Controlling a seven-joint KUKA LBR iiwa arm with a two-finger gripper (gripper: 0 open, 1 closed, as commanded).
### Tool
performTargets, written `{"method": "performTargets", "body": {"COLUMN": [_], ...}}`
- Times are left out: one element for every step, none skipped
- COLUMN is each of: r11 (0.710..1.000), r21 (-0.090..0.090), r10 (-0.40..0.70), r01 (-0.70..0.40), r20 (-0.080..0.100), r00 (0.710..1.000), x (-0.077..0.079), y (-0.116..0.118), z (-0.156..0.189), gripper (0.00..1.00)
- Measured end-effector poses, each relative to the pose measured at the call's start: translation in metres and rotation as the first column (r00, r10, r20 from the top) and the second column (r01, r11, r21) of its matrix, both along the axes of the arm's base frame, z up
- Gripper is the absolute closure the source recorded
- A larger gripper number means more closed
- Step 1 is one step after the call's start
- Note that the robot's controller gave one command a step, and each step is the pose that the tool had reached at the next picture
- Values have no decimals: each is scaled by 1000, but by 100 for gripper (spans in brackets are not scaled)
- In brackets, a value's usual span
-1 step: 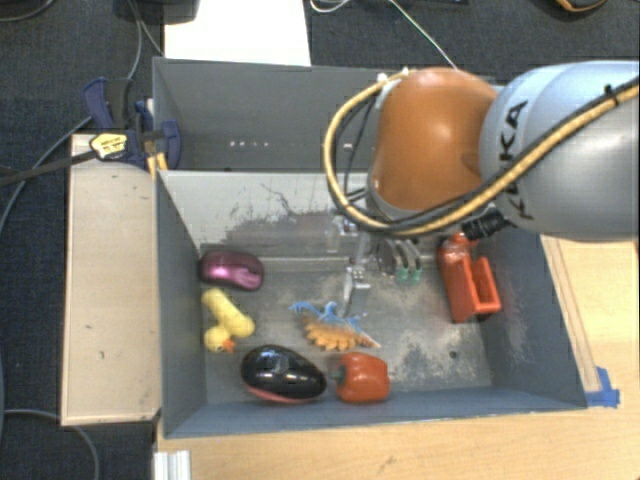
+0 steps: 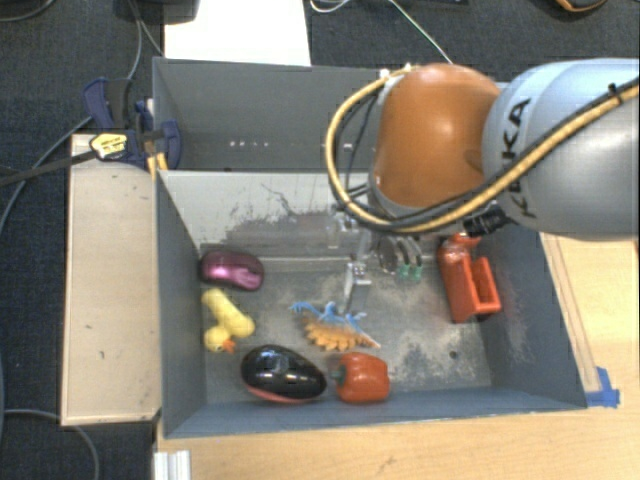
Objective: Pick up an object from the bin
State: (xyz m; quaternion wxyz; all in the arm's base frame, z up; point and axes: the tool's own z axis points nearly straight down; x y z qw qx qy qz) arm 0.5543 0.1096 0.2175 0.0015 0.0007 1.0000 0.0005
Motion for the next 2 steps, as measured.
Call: {"method": "performTargets", "body": {"r11": [998, 999], "r21": [0, 1], "r10": [66, 54], "r01": [-66, -54], "r20": [-1, 0], "r00": [998, 999], "x": [17, 2], "y": [-28, -4], "z": [-119, -125], "gripper": [0, 100]}}
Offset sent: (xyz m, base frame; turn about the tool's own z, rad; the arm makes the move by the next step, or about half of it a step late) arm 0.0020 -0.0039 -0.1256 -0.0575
